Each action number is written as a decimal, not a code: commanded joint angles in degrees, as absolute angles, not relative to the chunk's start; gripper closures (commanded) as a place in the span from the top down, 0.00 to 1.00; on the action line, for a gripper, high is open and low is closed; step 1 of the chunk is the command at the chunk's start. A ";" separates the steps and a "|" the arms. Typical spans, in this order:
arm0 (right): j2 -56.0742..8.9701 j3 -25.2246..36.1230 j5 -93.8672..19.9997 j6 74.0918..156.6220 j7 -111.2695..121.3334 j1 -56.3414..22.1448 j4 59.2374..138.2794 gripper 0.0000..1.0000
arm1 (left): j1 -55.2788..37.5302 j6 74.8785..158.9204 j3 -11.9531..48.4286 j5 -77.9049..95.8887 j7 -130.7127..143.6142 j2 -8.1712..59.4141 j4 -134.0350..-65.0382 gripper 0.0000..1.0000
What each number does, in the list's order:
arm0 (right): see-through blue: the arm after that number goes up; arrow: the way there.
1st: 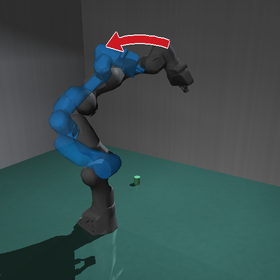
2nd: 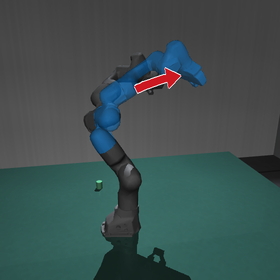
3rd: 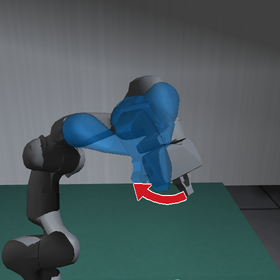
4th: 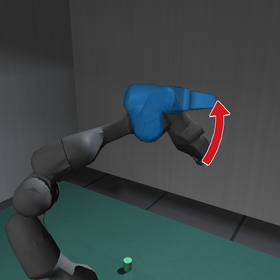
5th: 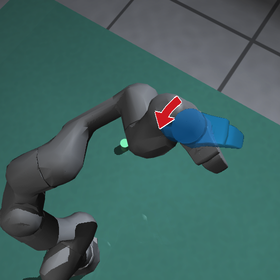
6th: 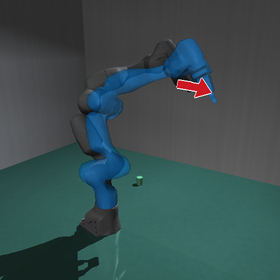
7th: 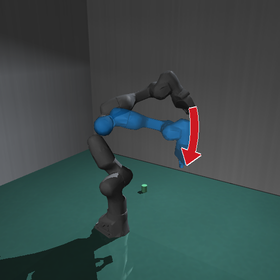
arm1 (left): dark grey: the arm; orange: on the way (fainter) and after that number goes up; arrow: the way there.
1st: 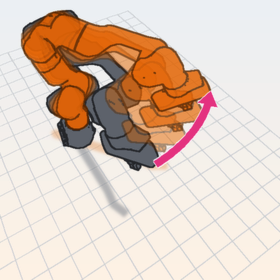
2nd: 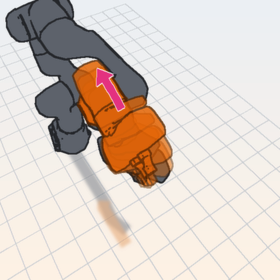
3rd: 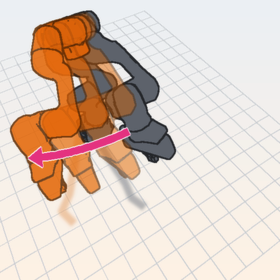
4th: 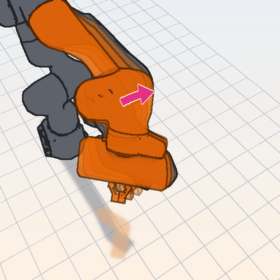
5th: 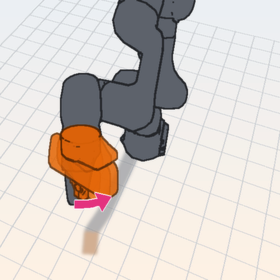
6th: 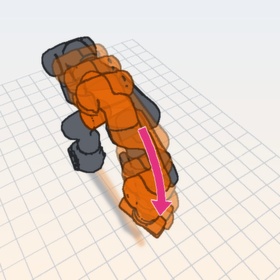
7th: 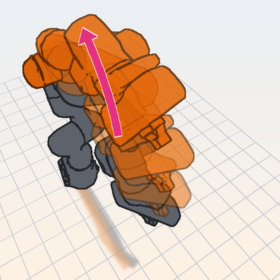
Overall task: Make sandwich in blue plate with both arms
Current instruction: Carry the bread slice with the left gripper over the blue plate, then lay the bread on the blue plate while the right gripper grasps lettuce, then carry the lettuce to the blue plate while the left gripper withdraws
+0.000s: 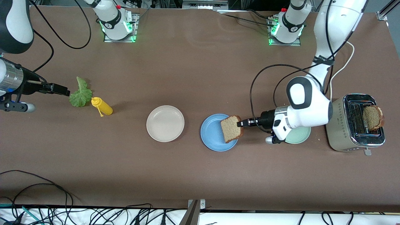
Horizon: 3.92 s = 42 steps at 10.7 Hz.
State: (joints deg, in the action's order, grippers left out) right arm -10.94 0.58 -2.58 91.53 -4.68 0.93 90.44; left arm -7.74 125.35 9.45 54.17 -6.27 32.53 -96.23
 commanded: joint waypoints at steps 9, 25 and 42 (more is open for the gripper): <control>-15.65 3.86 2.64 99.99 -2.38 1.58 102.80 1.00 | -12.74 129.63 10.55 62.76 -8.08 38.93 -91.76 0.00; -23.99 12.92 2.72 129.46 12.74 4.39 125.60 0.90 | -11.08 130.43 6.33 63.10 -32.65 41.66 -92.11 1.00; -21.27 4.23 0.71 84.14 12.75 3.87 90.83 0.00 | 3.77 115.52 -1.05 21.48 -29.44 13.73 -106.79 1.00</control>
State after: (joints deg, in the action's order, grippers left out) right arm -20.49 6.56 2.00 91.92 12.42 3.46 99.42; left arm 1.35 120.72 -1.37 28.97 -31.61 19.22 -105.06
